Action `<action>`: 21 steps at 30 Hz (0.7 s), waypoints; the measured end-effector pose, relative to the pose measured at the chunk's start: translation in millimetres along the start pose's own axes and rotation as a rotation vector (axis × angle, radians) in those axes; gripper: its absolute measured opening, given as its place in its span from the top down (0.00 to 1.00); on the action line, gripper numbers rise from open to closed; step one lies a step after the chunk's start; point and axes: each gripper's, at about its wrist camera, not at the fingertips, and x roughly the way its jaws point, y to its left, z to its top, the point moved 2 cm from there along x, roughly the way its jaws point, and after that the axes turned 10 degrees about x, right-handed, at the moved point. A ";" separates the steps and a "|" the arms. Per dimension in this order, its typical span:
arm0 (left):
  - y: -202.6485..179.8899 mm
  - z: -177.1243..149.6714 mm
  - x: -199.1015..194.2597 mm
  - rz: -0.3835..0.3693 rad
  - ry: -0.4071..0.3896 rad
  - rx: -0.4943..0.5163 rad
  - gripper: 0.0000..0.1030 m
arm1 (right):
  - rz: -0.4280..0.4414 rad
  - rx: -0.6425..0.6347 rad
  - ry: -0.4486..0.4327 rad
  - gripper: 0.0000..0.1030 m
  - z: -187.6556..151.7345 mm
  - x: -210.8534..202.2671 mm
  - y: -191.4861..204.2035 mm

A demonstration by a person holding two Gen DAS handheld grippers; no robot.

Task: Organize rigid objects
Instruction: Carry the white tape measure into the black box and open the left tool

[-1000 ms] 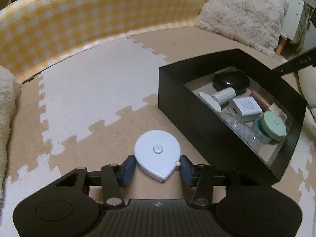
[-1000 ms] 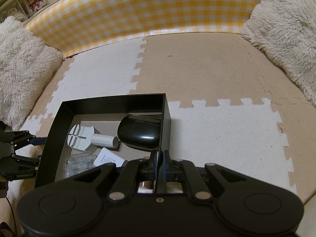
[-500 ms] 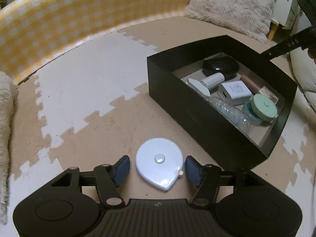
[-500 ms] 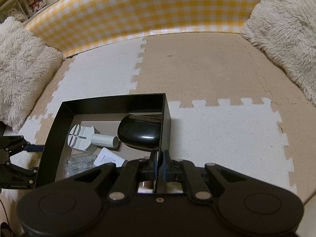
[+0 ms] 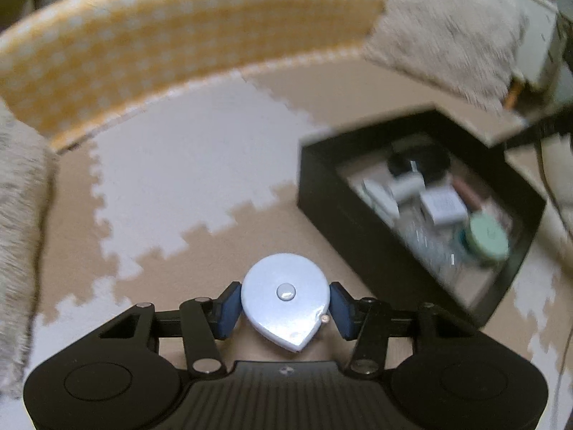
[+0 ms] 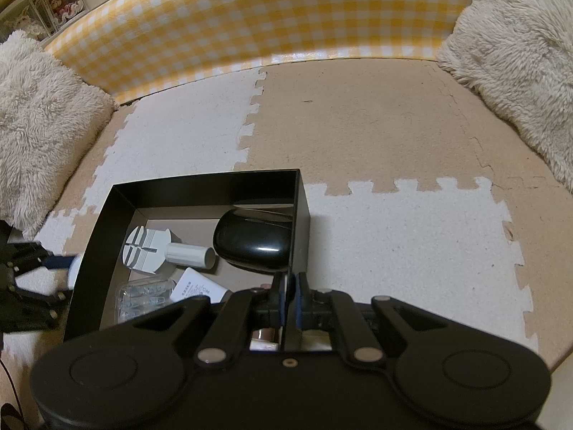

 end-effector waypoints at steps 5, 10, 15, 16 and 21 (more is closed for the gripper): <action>5.1 24.7 -30.8 0.039 -0.113 -0.054 0.49 | 0.000 0.000 0.000 0.94 -0.2 0.2 0.4; -17.1 48.2 -49.4 0.003 -0.183 -0.035 0.49 | 0.000 0.001 0.000 0.94 -0.1 0.2 0.3; -56.1 60.5 -45.2 -0.063 -0.174 0.023 0.49 | 0.000 0.001 0.000 0.94 -0.2 0.2 0.7; -63.6 61.7 -41.2 -0.082 -0.162 0.029 0.49 | 0.000 0.001 0.000 0.94 -0.1 0.2 0.3; -93.9 57.5 -20.6 -0.129 -0.083 0.079 0.49 | 0.000 0.000 0.000 0.94 -0.1 0.3 0.1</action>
